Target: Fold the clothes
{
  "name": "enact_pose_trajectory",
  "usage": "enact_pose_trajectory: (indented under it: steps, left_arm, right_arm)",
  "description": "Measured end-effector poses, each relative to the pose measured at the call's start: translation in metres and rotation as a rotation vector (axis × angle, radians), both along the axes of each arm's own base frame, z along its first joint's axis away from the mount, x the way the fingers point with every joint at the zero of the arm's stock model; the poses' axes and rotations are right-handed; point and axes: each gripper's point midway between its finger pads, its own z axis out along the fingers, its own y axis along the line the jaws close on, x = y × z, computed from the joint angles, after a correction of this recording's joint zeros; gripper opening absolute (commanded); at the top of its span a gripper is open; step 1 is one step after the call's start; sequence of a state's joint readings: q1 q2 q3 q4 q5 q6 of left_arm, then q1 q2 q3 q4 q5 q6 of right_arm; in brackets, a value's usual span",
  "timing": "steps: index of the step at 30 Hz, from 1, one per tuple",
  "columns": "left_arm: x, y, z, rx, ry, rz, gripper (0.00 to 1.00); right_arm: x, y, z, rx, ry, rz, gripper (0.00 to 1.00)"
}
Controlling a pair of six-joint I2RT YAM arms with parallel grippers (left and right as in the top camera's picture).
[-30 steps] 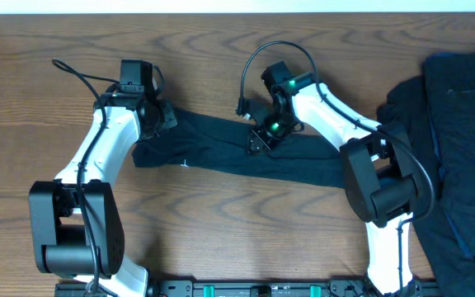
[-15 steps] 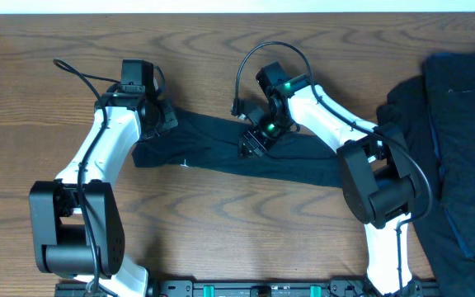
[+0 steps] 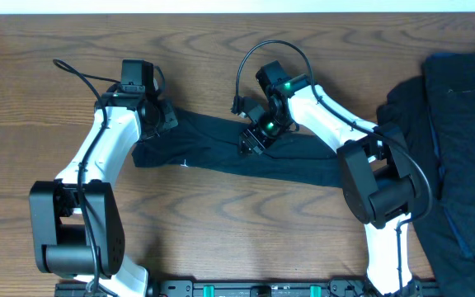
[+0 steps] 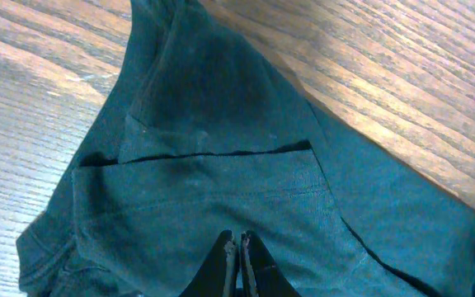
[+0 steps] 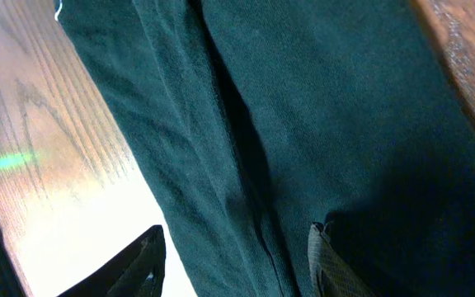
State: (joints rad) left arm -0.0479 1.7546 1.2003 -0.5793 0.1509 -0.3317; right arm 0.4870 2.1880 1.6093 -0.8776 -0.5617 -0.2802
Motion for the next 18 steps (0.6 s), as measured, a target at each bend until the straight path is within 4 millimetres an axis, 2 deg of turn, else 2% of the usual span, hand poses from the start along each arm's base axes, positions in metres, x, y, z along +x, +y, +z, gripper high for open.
enact_pose_trajectory:
  steps: [18]
  left_arm:
    - [0.0001,0.0,0.0,0.0,0.0,0.0,0.06]
  right_arm:
    - [-0.0008,-0.0013,-0.0064,-0.013,0.015,-0.008,0.48]
